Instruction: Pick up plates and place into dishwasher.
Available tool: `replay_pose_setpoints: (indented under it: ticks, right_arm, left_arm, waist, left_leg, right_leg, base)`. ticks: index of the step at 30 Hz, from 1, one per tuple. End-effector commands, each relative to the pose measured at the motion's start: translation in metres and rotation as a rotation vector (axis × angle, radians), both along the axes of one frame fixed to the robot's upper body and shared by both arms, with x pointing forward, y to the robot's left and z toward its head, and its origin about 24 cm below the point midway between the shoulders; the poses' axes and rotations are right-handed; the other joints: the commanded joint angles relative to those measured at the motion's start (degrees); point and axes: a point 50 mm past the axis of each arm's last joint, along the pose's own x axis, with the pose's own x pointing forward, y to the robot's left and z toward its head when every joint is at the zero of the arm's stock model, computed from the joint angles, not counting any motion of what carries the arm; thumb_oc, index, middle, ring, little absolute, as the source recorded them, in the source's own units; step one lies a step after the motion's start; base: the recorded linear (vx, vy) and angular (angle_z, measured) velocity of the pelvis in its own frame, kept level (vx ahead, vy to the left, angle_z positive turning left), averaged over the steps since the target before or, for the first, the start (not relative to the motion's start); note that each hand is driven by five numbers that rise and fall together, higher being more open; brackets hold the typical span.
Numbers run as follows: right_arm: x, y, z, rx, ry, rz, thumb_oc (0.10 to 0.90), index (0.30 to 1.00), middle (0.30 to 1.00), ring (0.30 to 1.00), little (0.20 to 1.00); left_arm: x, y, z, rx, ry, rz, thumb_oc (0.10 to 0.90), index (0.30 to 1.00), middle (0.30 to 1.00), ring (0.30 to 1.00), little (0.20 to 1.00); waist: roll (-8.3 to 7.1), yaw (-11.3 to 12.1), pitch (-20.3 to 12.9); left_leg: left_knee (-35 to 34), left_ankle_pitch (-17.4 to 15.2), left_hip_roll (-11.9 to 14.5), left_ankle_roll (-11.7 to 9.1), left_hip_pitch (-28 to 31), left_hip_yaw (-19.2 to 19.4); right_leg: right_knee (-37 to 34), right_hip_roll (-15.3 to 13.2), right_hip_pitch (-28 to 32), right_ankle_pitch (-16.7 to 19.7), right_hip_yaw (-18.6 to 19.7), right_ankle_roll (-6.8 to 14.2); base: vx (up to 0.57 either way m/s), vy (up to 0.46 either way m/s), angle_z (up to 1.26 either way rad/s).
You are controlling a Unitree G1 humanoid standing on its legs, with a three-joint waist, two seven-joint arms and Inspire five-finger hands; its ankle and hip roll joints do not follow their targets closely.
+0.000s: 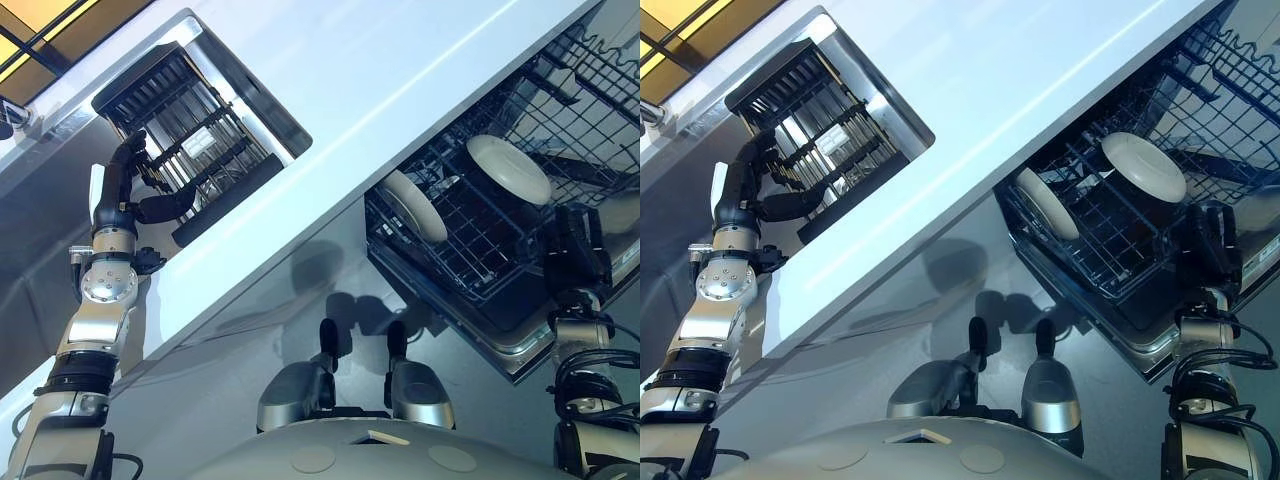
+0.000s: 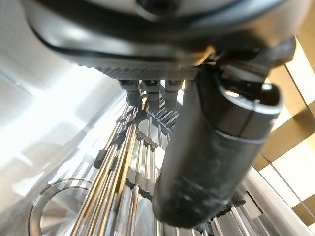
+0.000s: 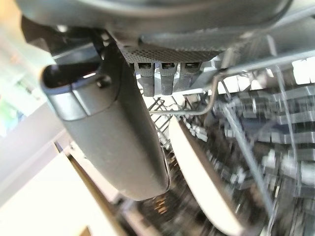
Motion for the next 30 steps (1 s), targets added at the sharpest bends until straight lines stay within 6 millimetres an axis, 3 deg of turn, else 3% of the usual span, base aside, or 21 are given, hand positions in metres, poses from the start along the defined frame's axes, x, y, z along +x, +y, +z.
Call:
replay_pose_setpoints:
  ticks: [1,5,10,16,20,24,27,28,29,30]
  right_arm:
    - [0.089,0.155,0.093,0.106,-0.651,0.749,0.800,0.900,0.900,0.900,0.900]
    - [0.098,0.216,0.153,0.152,-0.879,0.907,0.800,0.900,0.900,0.900,0.900]
    - [0.085,0.268,0.222,0.208,-1.136,1.067,0.800,0.900,0.900,0.900,0.900]
    - [0.064,0.303,0.255,0.061,-1.281,1.188,0.800,0.900,0.900,0.900,0.900]
    - [0.067,0.304,0.254,-0.054,-1.227,1.128,0.800,0.900,0.900,0.900,0.900]
    - [0.088,0.288,0.241,-0.363,-0.973,0.865,0.800,0.900,0.900,0.900,0.900]
    - [0.113,0.254,0.212,-0.604,-0.706,0.694,0.800,0.900,0.900,0.900,0.900]
    - [0.123,0.229,0.180,-0.761,-0.515,0.644,0.800,0.900,0.900,0.900,0.900]
    - [0.124,0.225,0.175,-0.795,-0.476,0.637,0.800,0.900,0.900,0.900,0.900]
    - [0.125,0.209,0.157,-0.859,-0.397,0.620,0.800,0.900,0.900,0.900,0.900]
  left_arm:
    - [0.023,0.003,0.039,0.061,-0.088,-0.023,0.800,0.900,0.900,0.900,0.900]
    - [0.030,-0.002,0.038,0.051,-0.077,-0.029,0.800,0.900,0.900,0.900,0.900]
    - [0.035,-0.006,0.032,0.040,-0.055,-0.039,0.800,0.900,0.900,0.900,0.900]
    - [0.039,-0.003,0.032,0.044,-0.037,-0.056,0.800,0.900,0.900,0.900,0.900]
    - [0.038,0.001,0.035,0.049,-0.036,-0.060,0.800,0.900,0.900,0.900,0.900]
    - [0.037,0.000,0.035,0.048,-0.033,-0.064,0.800,0.900,0.900,0.900,0.900]
    - [0.033,-0.001,0.031,0.038,-0.035,-0.057,0.800,0.900,0.900,0.900,0.900]
    - [0.028,-0.003,0.025,0.029,-0.041,-0.048,0.800,0.900,0.900,0.900,0.900]
    - [0.027,-0.004,0.023,0.027,-0.042,-0.048,0.800,0.900,0.900,0.900,0.900]
    - [0.024,-0.005,0.020,0.025,-0.044,-0.043,0.800,0.900,0.900,0.900,0.900]
  waist:
    - [-3.00,4.7,-2.3]
    - [-3.14,6.1,-2.7]
    - [-3.18,7.9,-3.7]
    - [-3.70,9.6,-4.6]
    - [-3.92,10.2,-5.0]
    - [-4.12,10.1,-5.3]
    - [-4.15,9.5,-5.8]
    - [-4.34,8.9,-5.9]
    - [-4.33,8.8,-5.9]
    - [-4.47,8.5,-6.1]
  left_leg:
    - [3.9,-7.8,-4.3,1.6,-1.2,-0.3]
    - [4.6,-8.2,-4.6,1.9,-1.5,-0.4]
    - [5.7,-8.7,-5.2,2.4,-1.8,-0.9]
    - [5.9,-8.8,-6.0,2.7,-1.9,-2.3]
    - [5.4,-8.7,-6.3,2.9,-1.6,-2.9]
    - [5.1,-9.0,-6.5,3.0,-0.8,-2.8]
    - [4.9,-8.8,-6.6,3.0,-0.7,-2.4]
    - [4.6,-8.9,-6.7,3.1,-0.5,-2.0]
    - [4.6,-8.9,-6.7,3.1,-0.4,-1.9]
    - [4.5,-9.0,-6.7,3.1,-0.3,-1.6]
  right_leg:
    - [10.8,0.2,-4.9,-9.3,-1.3,1.3]
    - [10.0,-0.1,-4.4,-9.0,-1.8,1.3]
    - [9.9,-0.5,-3.9,-8.9,-2.0,1.0]
    - [10.0,-0.6,-3.7,-8.9,-1.8,0.8]
    - [10.2,-0.5,-3.6,-8.9,-2.0,0.8]
    - [10.4,-0.7,-3.3,-8.9,-2.1,1.1]
    - [9.8,-0.7,-3.5,-8.0,-1.6,1.3]
    - [9.4,-0.6,-3.6,-7.6,-1.0,1.5]
    - [9.2,-0.6,-3.6,-7.4,-0.9,1.6]
    - [8.9,-0.6,-3.6,-7.2,-0.5,1.8]
  base:
    - [0.03,0.014,-0.01]
    - [0.04,0.029,0.00]
    - [0.07,0.053,0.04]
    - [0.06,0.034,0.00]
    - [0.04,0.023,0.04]
    - [0.04,0.038,0.03]
    - [0.00,0.070,0.01]
    - [-0.02,0.078,0.03]
    - [-0.03,0.085,0.03]
    - [-0.02,0.054,0.00]
